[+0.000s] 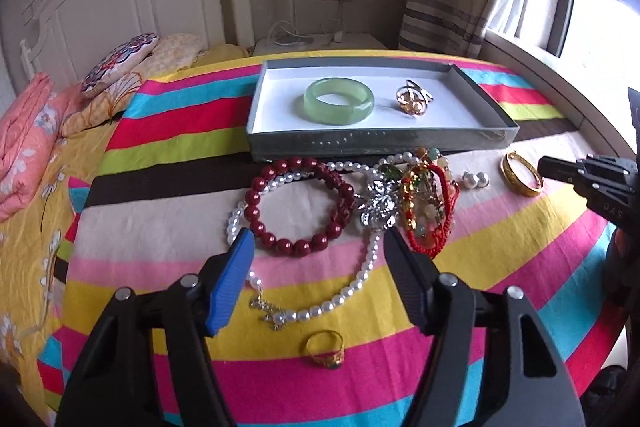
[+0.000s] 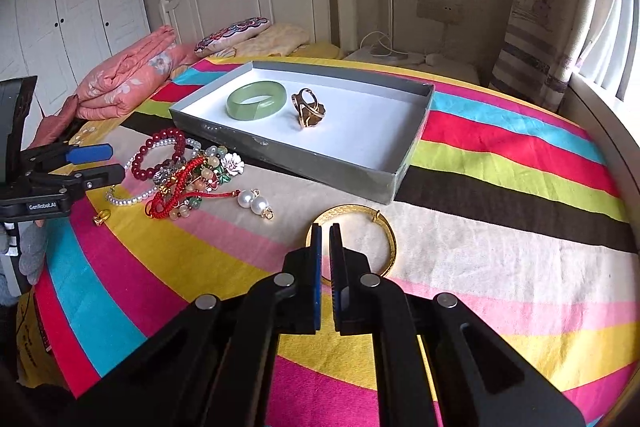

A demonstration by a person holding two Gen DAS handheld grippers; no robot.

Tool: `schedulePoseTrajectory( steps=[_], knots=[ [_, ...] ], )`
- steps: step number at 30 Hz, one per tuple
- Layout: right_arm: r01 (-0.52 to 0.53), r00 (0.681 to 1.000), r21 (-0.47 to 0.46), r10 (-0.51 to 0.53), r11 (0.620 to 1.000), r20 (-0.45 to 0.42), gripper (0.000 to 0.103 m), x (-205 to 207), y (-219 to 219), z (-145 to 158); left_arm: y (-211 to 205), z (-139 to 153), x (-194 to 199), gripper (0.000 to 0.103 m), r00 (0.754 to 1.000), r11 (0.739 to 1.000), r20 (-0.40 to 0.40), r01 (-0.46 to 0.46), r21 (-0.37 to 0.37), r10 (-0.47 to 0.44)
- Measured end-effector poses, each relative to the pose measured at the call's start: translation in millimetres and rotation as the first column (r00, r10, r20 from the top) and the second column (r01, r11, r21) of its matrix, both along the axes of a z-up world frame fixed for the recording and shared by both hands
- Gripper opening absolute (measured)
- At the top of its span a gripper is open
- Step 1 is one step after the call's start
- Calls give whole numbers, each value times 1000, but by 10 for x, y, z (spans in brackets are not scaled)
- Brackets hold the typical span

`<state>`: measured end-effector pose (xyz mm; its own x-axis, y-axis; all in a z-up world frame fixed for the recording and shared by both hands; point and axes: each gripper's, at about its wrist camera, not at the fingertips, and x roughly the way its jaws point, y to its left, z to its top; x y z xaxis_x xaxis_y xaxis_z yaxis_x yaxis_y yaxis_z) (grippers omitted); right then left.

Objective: Organize jewelry
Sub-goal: 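Withdraw both tools from the box back toward the remaining jewelry, then grasp the red bead bracelet with the left tool and lift it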

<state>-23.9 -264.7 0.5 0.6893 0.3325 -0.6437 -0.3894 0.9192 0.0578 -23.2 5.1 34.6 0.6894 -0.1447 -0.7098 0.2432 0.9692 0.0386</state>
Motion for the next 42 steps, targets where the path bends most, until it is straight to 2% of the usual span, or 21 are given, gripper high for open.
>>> schedulePoseTrajectory(
  steps=[3, 4, 5, 6, 8, 9, 14, 18, 21, 23, 26, 29, 31, 33, 36, 39, 42],
  knots=[
    [2, 1000, 6, -2, 1000, -1, 7, 0, -6, -2, -150, -88, 139, 63, 994, 986, -45, 105, 127, -100],
    [0, 1000, 7, 0, 1000, -2, 7, 2, -7, -2, -192, -132, 181, 54, 990, 977, -65, 131, 167, -122],
    [-1, 1000, 7, 1, 1000, -4, 7, 3, -5, -3, -211, -149, 213, 49, 987, 971, -65, 155, 184, -145],
    [0, 1000, 8, 0, 1000, -4, 7, 6, -10, -3, -205, -146, 253, 46, 983, 968, -76, 176, 177, -165],
    [0, 1000, 13, 0, 1000, -4, 7, 3, -15, -4, -168, -165, 361, 28, 974, 967, -119, 208, 150, -191],
    [-1, 1000, 16, 1, 1000, -5, 7, 5, -21, -4, -149, -193, 411, 25, 968, 964, -140, 226, 143, -206],
    [-2, 1000, 23, 2, 1000, -11, 7, 10, -26, -8, 72, -220, 503, 25, 945, 957, -167, 291, 23, -283],
    [-2, 1000, 25, 3, 1000, -16, 7, 18, -30, -9, 16, -240, 349, 29, 933, 940, -157, 336, 55, -325],
    [-3, 1000, 29, 3, 1000, -13, 7, 18, -34, -7, -86, -244, 256, 17, 943, 946, -132, 317, 72, -306],
    [-3, 1000, 32, 3, 999, -13, 7, 16, -40, -8, -150, -258, 210, 12, 958, 957, -102, 276, 87, -267],
    [1, 1000, 33, -1, 999, -16, 7, 25, -43, -13, -192, -267, 150, 11, 983, 980, -59, 179, 89, -174],
    [11, 1000, 38, -10, 999, -20, 7, 34, -56, -15, -133, -258, 106, 11, 995, 995, -33, 99, 23, -98],
    [20, 1000, 45, -19, 999, -18, 7, 30, -73, -10, -29, -190, 65, 11, 997, 993, -9, 72, -88, -73],
    [30, 999, 54, -29, 998, -18, 7, 33, -95, -8, 13, -169, 40, 11, 998, 984, 1, 64, -164, -65],
    [39, 999, 63, -39, 997, -12, 7, 25, -113, 0, 79, -121, -1, 11, 999, 970, 19, 53, -239, -50],
    [45, 999, 74, -45, 996, -5, 7, 14, -132, 13, 219, -12, -45, 11, 999, 940, 43, 34, -340, -21],
    [46, 999, 76, -46, 996, 0, 7, 0, -128, 19, 303, 148, -109, 11, 997, 921, 78, 19, -389, 13]
  ],
)
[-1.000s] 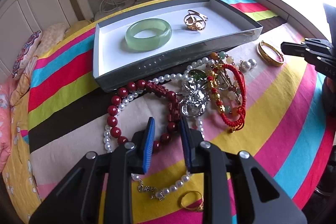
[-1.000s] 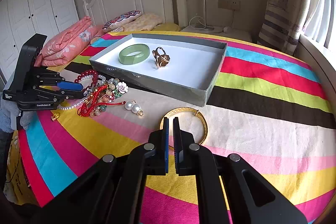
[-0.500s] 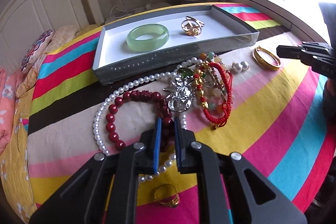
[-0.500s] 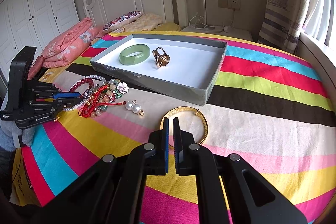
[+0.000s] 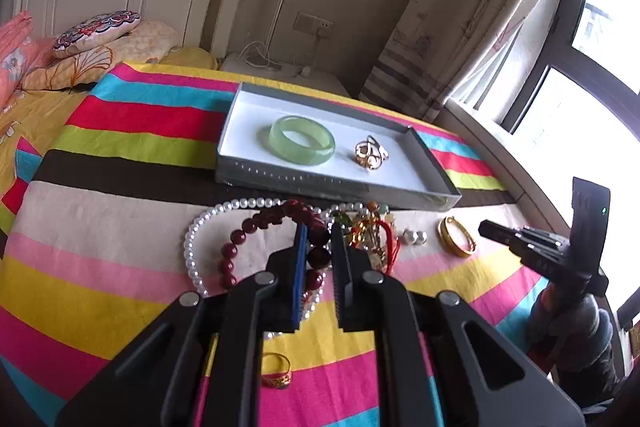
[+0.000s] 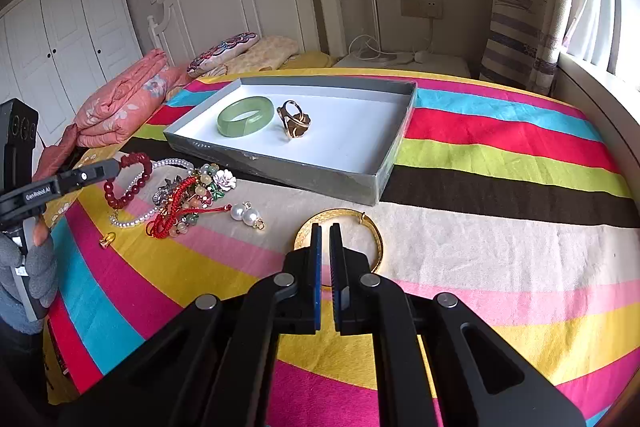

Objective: Organize jewelry
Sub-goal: 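Grasp the red bead bracelet with the left tool and lift it, then lower red bead bracelet into the box with left tool while right tool places the gold bangle there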

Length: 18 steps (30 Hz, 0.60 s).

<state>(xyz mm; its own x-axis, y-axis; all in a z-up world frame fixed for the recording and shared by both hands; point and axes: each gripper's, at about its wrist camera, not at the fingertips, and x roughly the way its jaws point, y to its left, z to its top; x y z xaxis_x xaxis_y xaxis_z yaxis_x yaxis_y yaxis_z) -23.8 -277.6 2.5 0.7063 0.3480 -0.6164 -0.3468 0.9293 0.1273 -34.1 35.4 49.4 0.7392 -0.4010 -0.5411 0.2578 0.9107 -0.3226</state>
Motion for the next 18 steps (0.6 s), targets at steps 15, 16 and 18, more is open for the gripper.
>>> schedulePoseTrajectory(
  steps=[15, 16, 18],
  knots=[
    [-14, 996, 69, 8, 998, 88, 7, -42, -5, 367, -101, 755, -87, 11, 990, 1000, 140, 17, 18, -19],
    [-18, 996, 66, 12, 998, 92, 7, -23, 13, 391, -108, 775, -69, 11, 990, 1000, 141, 20, 21, -23],
    [-20, 995, 55, 15, 998, 98, 7, 33, 54, 415, -122, 816, -27, 11, 989, 999, 144, 31, 28, -35]
  ],
)
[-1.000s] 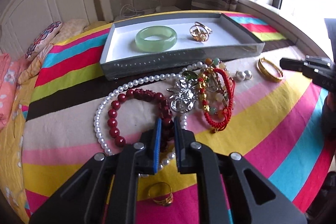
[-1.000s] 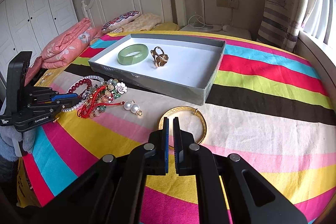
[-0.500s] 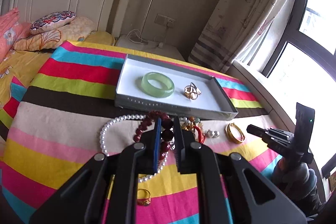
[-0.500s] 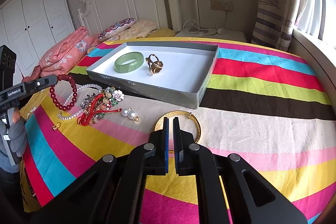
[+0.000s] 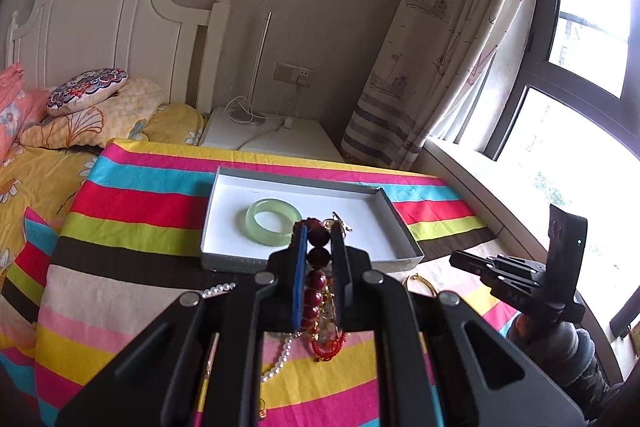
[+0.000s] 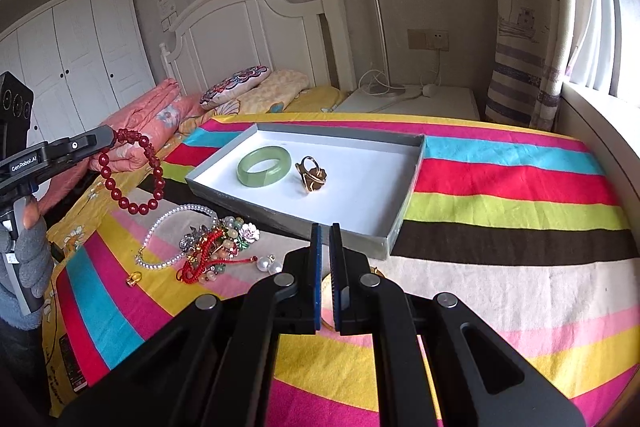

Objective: Organize jewelry
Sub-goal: 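Lower red bead bracelet into the box with left tool while right tool places the gold bangle there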

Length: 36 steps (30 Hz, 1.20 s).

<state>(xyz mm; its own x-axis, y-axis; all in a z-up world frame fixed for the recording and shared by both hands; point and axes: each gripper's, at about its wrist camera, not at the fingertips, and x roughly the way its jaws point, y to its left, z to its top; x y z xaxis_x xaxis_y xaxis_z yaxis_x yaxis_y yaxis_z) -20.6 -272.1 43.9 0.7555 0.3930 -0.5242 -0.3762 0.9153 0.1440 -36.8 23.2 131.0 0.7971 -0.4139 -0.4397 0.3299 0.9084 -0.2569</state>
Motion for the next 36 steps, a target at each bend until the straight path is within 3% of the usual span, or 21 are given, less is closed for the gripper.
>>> schedulePoseTrajectory(
  steps=[7, 13, 22, 26, 27, 30, 32, 34, 35, 36],
  knots=[
    [-26, 1000, -18, 26, 1000, -2, 7, 263, 166, 19, -21, 144, 402, 11, 997, 998, -45, 54, -28, -55],
    [-43, 999, -25, 42, 999, -31, 7, 566, 237, 25, -205, 170, 814, 11, 998, 998, -67, -2, 66, 6],
    [-37, 991, -73, 27, 997, -129, 7, 1054, 265, -121, -309, -35, 1500, 11, 984, 995, -146, -94, 42, 99],
    [-110, 985, -36, 104, 993, -140, 9, 820, 215, -66, -385, -53, 1543, 11, 986, 996, -142, -83, 41, 88],
    [-140, 980, -32, 134, 990, -147, 13, 714, 203, -74, -396, -62, 1508, 11, 987, 996, -136, -78, 40, 82],
    [-188, 975, -67, 178, 980, -137, 72, 391, 143, -144, -408, -73, 1366, 11, 991, 999, -124, -48, 18, 50],
    [-223, 965, -137, 199, 965, -171, 69, 261, 186, -254, -418, -71, 1287, 11, 993, 999, -118, -32, -4, 31],
    [-249, 957, -196, 209, 949, -203, 57, 176, 229, -382, -444, -53, 1211, 10, 994, 1000, -106, -21, -8, 20],
    [-250, 956, -239, 200, 938, -215, 54, 153, 252, -461, -466, -32, 1181, 0, 995, 1000, -95, -14, -4, 14],
    [-237, 958, -290, 174, 927, -226, 43, 157, 276, -544, -481, -7, 1157, 0, 996, 1000, -89, -10, 1, 10]
  ],
)
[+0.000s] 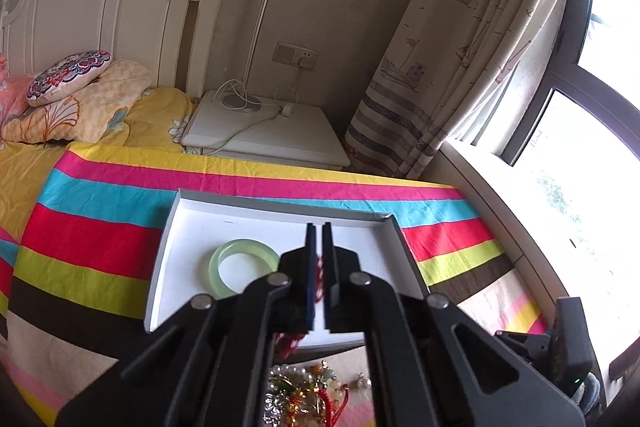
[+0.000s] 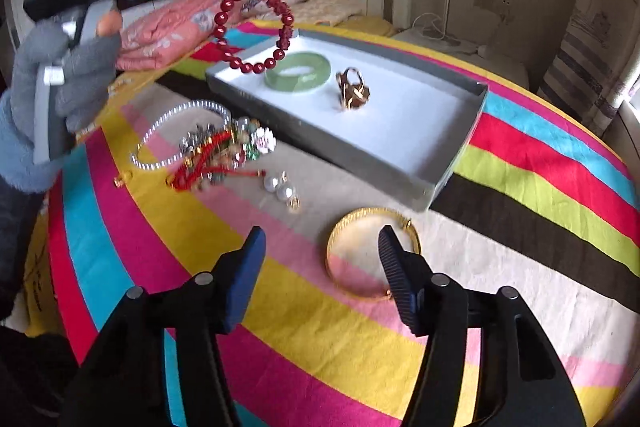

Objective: Organize jewelry
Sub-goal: 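Lower red bead bracelet into the box with left tool while right tool places the gold bangle there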

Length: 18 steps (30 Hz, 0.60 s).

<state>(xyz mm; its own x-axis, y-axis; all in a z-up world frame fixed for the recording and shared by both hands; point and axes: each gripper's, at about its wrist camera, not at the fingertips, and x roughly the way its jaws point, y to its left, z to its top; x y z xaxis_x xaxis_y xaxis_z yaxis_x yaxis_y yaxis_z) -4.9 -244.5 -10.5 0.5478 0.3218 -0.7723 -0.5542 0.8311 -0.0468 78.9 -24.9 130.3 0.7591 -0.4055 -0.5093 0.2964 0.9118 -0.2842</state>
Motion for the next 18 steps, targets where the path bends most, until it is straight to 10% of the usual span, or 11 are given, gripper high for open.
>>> schedulePoseTrajectory(
  steps=[3, 11, 18],
  knots=[
    [0, 1000, 8, -1, 1000, 20, 6, -6, -24, -29, -45, 74, -26, 0, 1000, 1000, 10, 10, 9, -11],
    [32, 988, 200, -62, 979, 142, 5, 164, -139, 606, 9, 43, 91, 0, 1000, 1000, -21, 1, 4, -1],
    [115, 988, 148, -129, 982, 89, 5, 1100, 112, 615, 60, -109, 118, 15, 998, 998, -62, -35, -51, 32]
  ],
)
